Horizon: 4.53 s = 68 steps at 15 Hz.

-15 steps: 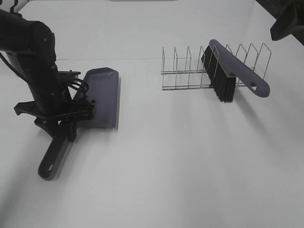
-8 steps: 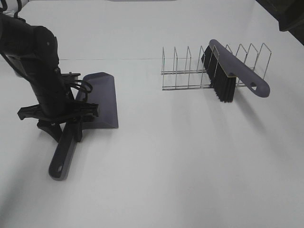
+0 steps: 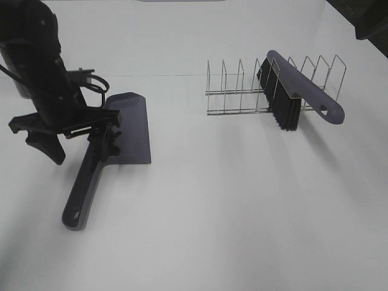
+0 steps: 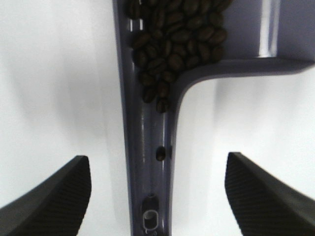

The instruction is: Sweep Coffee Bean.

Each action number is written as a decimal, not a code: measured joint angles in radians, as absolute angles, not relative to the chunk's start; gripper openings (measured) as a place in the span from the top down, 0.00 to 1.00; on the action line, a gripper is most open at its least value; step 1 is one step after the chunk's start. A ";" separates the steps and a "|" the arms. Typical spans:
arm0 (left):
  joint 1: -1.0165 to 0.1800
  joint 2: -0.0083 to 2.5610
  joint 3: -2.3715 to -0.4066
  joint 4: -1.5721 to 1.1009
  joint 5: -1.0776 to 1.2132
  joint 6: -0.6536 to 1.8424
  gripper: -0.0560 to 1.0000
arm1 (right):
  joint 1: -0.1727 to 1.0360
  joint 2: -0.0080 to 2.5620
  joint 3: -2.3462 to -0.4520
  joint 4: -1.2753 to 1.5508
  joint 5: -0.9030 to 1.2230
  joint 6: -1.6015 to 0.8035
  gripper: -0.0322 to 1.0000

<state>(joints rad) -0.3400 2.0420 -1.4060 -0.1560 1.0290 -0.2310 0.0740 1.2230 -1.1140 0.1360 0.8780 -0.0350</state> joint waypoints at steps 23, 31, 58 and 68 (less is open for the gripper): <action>-0.550 0.659 -0.668 0.108 1.036 -0.497 0.31 | 0.074 0.530 -0.663 0.055 1.074 -0.064 0.36; -0.550 0.237 -0.529 0.251 1.164 -0.502 0.31 | 0.074 0.447 -0.571 0.077 1.105 -0.064 0.36; -0.550 -0.008 -0.520 -0.047 1.082 0.056 0.31 | 0.074 -0.005 -0.460 0.083 1.114 -0.089 0.40; -0.291 -0.008 -0.520 -0.047 1.082 0.056 0.31 | 0.074 -0.005 -0.460 0.083 1.114 -0.089 0.40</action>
